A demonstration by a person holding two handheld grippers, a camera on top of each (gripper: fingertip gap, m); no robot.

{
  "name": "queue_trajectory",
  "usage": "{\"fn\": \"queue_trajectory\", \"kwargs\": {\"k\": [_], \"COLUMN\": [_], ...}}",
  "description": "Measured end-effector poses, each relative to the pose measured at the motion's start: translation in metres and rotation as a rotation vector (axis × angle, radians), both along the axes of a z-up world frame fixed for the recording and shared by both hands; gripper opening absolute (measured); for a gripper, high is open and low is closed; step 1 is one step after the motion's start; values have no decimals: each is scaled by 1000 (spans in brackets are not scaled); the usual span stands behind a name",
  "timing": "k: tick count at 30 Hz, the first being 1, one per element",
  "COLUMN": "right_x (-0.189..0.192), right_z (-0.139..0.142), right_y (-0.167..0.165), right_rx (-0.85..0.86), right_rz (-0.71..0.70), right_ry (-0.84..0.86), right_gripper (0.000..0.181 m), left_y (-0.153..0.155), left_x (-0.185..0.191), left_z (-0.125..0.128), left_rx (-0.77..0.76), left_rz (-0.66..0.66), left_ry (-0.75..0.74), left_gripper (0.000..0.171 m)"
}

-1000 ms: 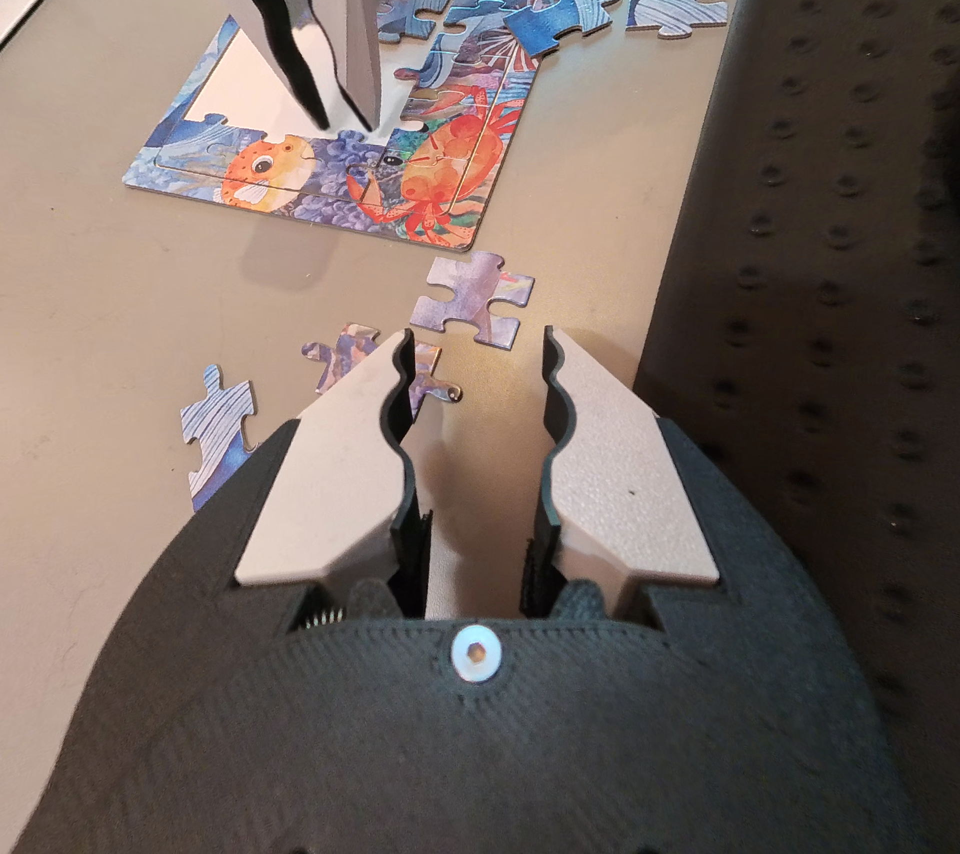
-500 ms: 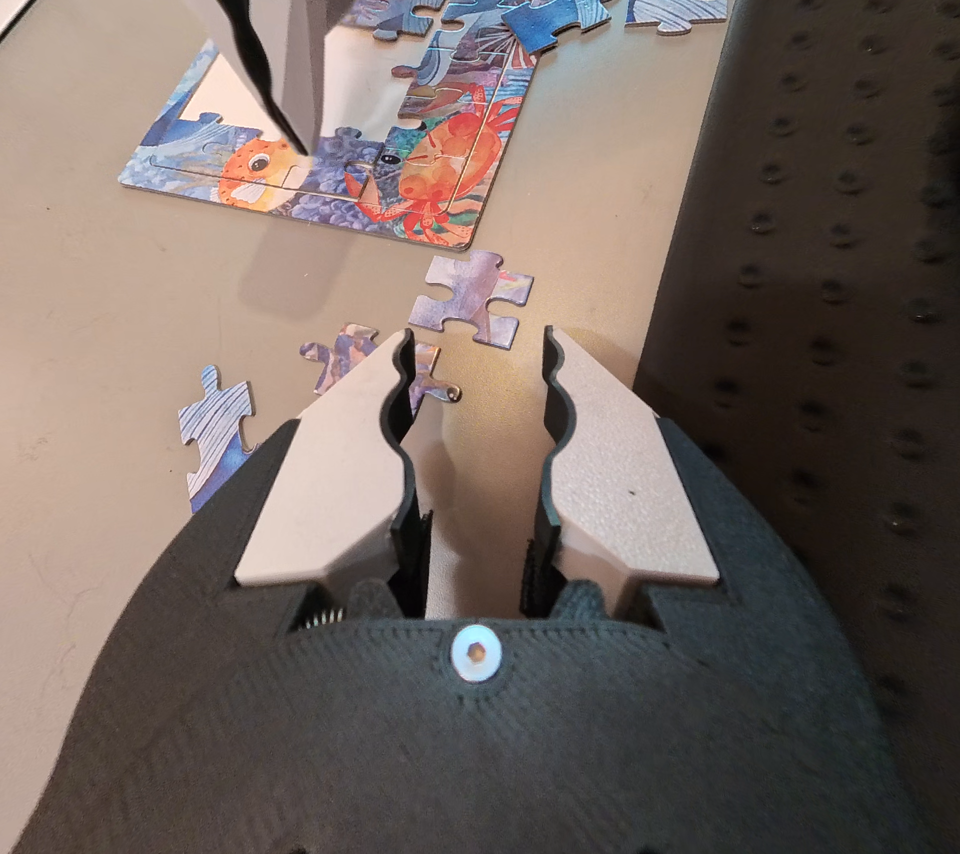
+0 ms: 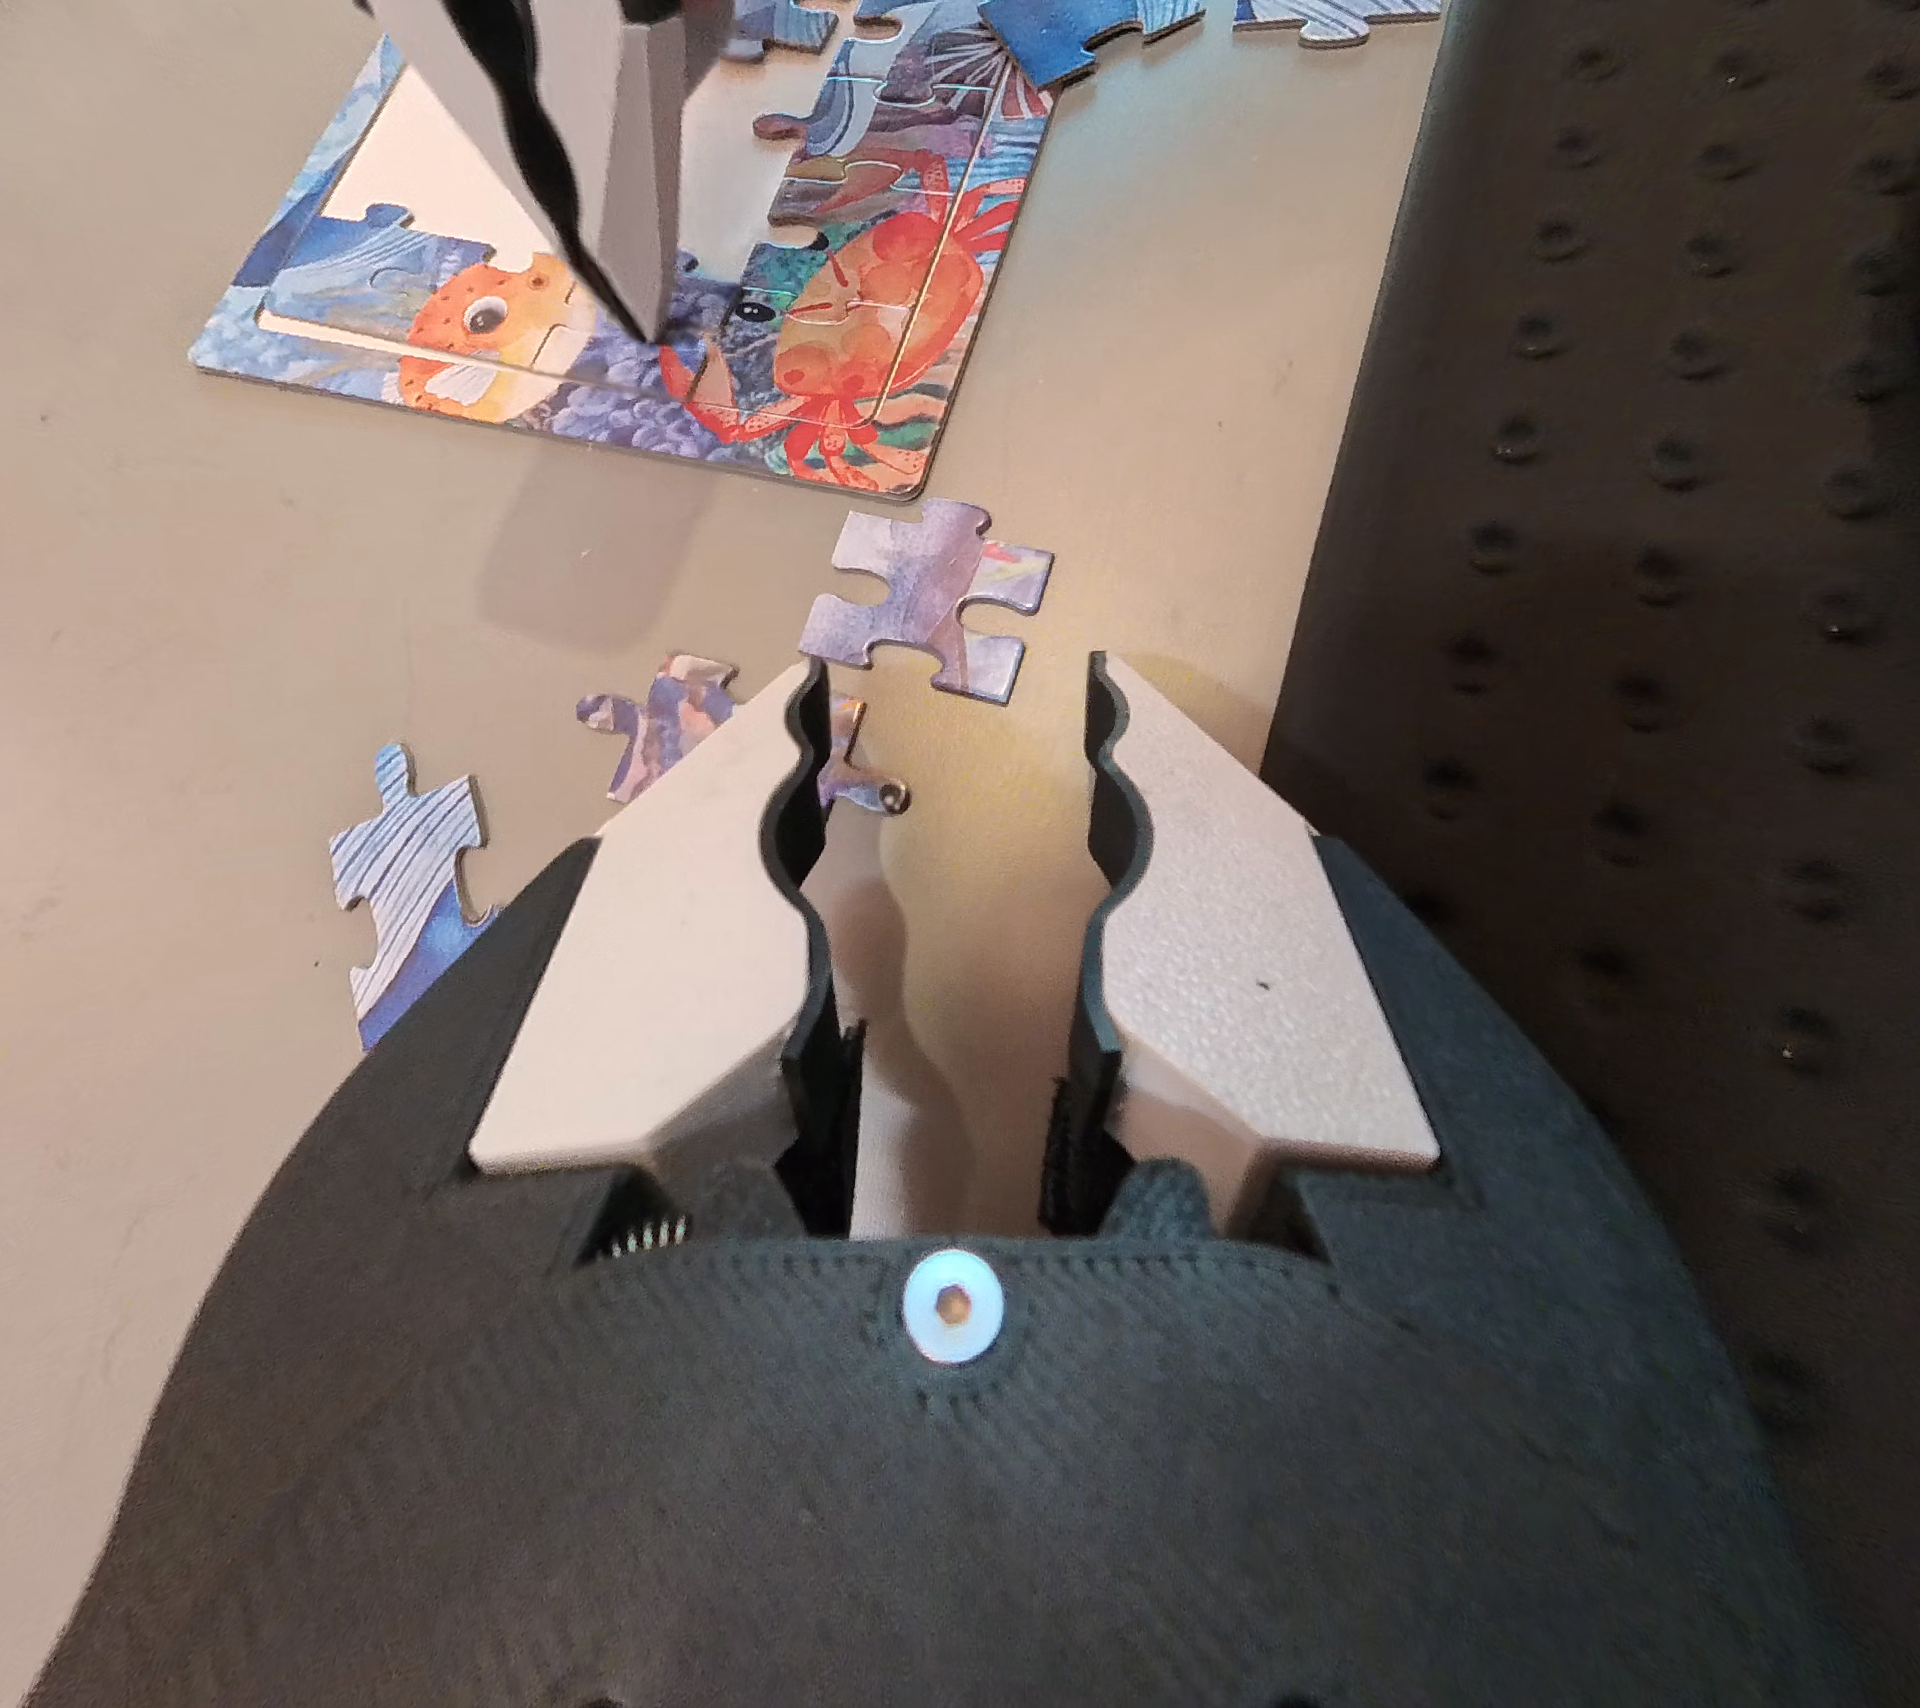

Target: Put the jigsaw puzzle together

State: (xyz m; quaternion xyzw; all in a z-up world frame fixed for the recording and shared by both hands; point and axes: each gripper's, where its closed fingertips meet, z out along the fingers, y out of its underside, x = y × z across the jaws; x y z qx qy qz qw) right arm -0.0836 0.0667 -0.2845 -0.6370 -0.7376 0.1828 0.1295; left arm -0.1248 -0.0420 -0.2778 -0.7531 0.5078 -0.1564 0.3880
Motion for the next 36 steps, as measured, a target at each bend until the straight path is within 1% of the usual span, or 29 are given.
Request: {"fn": "queue_trajectory", "kwargs": {"k": [3, 5, 8, 11, 14, 16, 19, 22, 25, 28, 32, 36], "right_x": [-7, -6, -4, 2, 10, 15, 9, 7, 6, 9, 10, 6], "right_z": [1, 3, 17, 19, 10, 1, -2, -2, -1, 4, 2, -2], "right_y": [1, 5, 8, 19, 47, 59, 62, 66, 66, 83, 104, 114], "right_rx": [-29, -9, -9, 28, 64, 73, 60, 83, 71, 79, 94, 50], "right_rz": [-5, -9, -27, -69, -193, -243, -251, -249, -243, -298, -355, -409], "right_ry": [40, 43, 89, 74, 57, 30, 59, 61, 69, 92, 102, 143], "right_gripper": [0, 0, 0, 0, 0, 0, 0, 0, 0, 0, 0, 0], "left_y": [0, 1, 4, 17, 33, 46, 67, 78, 86, 98, 128, 152], "left_x": [0, 1, 5, 7, 13, 19, 24, 32, 32, 25, 16, 12], "left_z": [1, 5, 13, 17, 20, 18, 11, 8, 4, 6, 8, -3], "left_rx": [7, 8, 18, 40, 52, 52, 37, 8, 0, -1, -74, -203], "left_rz": [4, 8, -1, 14, 21, 17, 16, 15, 41, 83, 142, 158], "left_ry": [6, -9, -30, 1, 39, 67, 116, 104, 117, 120, 55, 11], "left_gripper": [47, 47, 46, 44, 43, 43, 43, 43, 44, 45, 50, 63]}}
